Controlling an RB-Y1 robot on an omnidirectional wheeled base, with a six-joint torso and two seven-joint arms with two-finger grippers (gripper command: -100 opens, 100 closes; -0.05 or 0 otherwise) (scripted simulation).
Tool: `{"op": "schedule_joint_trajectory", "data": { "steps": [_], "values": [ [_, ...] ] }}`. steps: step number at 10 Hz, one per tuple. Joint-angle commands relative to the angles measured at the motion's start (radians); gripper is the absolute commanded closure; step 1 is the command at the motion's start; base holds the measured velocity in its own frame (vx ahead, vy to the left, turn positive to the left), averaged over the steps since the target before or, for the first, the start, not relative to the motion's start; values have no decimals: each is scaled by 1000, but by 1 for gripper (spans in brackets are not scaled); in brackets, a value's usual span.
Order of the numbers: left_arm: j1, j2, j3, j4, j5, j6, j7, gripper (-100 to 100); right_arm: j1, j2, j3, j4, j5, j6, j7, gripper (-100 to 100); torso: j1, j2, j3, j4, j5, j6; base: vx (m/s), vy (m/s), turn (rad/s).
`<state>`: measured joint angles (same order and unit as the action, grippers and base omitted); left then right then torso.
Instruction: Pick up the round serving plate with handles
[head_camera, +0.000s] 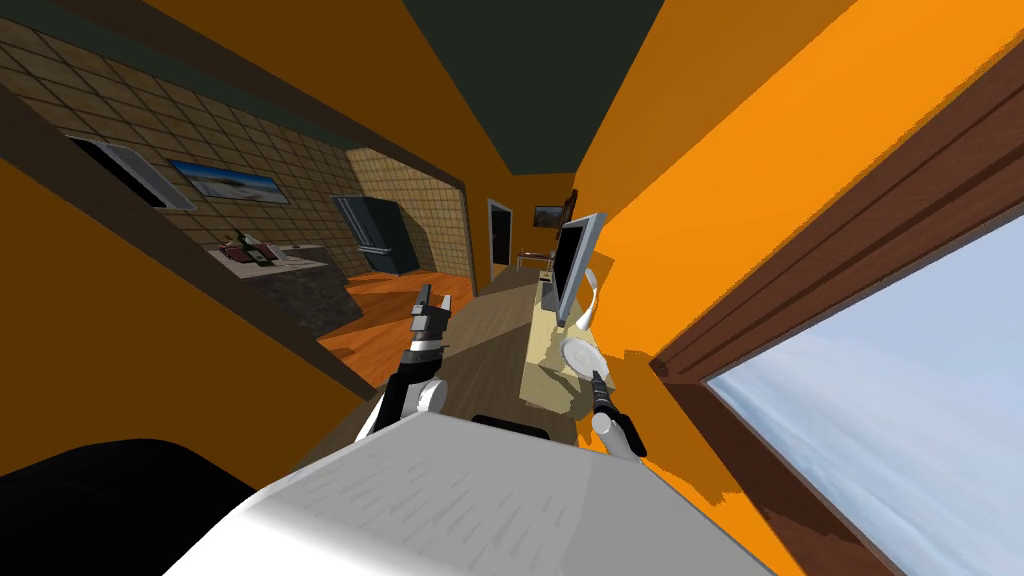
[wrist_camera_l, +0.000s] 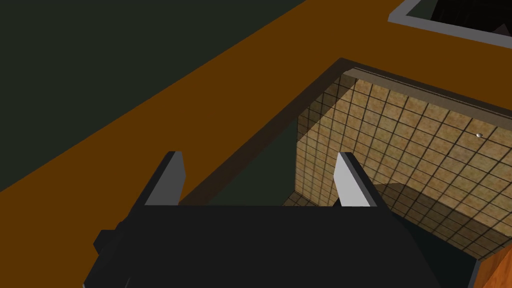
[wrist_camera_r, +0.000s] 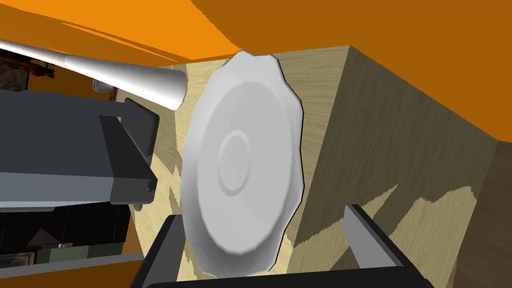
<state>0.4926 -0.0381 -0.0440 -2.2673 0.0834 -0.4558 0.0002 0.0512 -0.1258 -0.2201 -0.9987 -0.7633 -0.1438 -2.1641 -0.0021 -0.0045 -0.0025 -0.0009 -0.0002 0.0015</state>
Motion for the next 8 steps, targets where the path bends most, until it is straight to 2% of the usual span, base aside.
{"op": "schedule_joint_trajectory", "data": {
  "steps": [1, 6, 7, 8],
  "values": [
    [0, 0, 0, 0, 0, 0, 0, 0, -11, 4, -4, 38, -30, -1, -47, -100, 0, 0, 0, 0, 0, 0, 50, -27, 46],
    [0, 0, 0, 0, 0, 0, 0, 0, -29, 37, -34, 112, -118, 18, -152, -100, 0, 0, 0, 0, 0, 0, 61, -30, 63],
    [0, 0, 0, 0, 0, 0, 0, 0, -27, 30, -31, 103, -108, 17, -138, -100, 0, 0, 0, 0, 0, 0, 25, -12, 14],
    [0, 0, 0, 0, 0, 0, 0, 0, -28, 30, -31, 105, -110, 18, -143, 0, 1, 2, 1, 0, 0, 0, 0, 0, 0]
  ]
}}
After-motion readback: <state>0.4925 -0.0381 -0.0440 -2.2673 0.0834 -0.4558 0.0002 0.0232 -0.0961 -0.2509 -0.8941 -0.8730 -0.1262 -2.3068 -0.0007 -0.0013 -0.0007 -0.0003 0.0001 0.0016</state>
